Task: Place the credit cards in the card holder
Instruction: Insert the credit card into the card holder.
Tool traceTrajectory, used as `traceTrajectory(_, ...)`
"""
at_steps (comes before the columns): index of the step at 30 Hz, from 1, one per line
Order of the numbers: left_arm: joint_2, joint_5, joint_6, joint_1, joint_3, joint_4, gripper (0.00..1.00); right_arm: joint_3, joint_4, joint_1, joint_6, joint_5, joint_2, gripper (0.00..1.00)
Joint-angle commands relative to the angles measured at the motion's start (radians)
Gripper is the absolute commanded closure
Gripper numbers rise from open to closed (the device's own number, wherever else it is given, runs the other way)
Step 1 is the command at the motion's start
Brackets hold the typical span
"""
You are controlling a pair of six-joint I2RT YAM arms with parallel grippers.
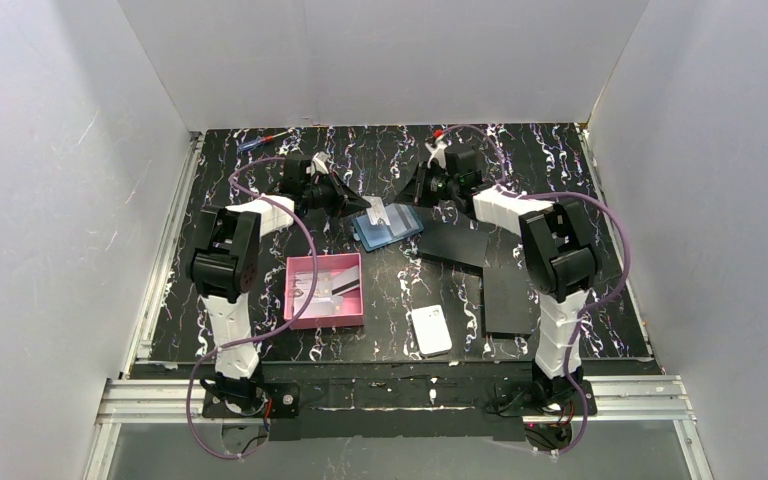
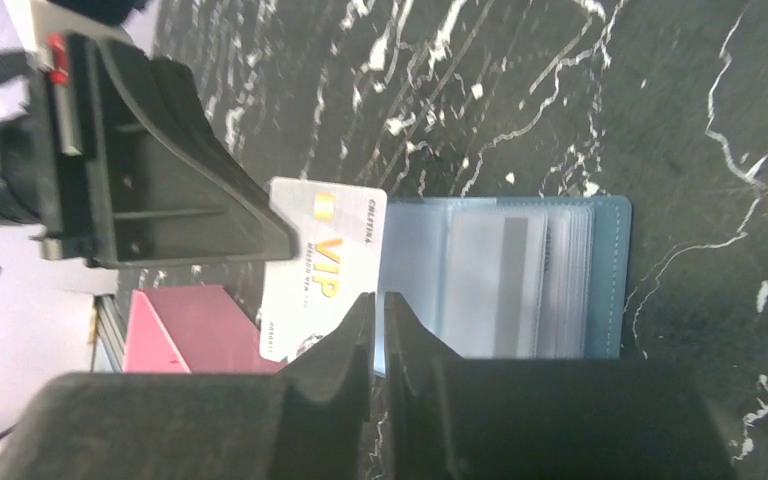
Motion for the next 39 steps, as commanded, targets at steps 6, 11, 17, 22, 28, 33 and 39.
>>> traceTrajectory(6, 0.045, 0.025, 0.071, 0.002, 0.045, -0.032, 1.0, 0.065, -0.089, 0.009, -0.151, 0.002, 0.105, 0.99)
traceTrajectory(11, 0.08, 0.055, 0.074, 0.003, 0.053, -0.032, 1.0, 0.057, -0.09, 0.009, -0.167, 0.026, 0.125, 0.99)
traceTrajectory(17, 0.11, 0.067, 0.069, 0.003, 0.053, -0.032, 1.0, 0.044, -0.11, 0.007, -0.176, 0.066, 0.127, 0.99)
traceTrajectory(22, 0.12, 0.074, 0.06, 0.002, 0.054, -0.032, 1.0, 0.036, -0.104, 0.005, -0.169, 0.067, 0.129, 0.99)
traceTrajectory(28, 0.129, 0.089, 0.045, 0.003, 0.051, -0.023, 1.0, 0.034, -0.103, 0.005, -0.169, 0.064, 0.13, 0.99)
traceTrajectory(33, 0.145, 0.114, 0.012, 0.002, 0.051, 0.014, 1.0, 0.035, -0.099, 0.005, -0.164, 0.057, 0.133, 0.99)
traceTrajectory(39, 0.178, 0.13, -0.036, 0.002, 0.046, 0.046, 1.0, 0.035, -0.101, 0.005, -0.159, 0.055, 0.132, 0.99)
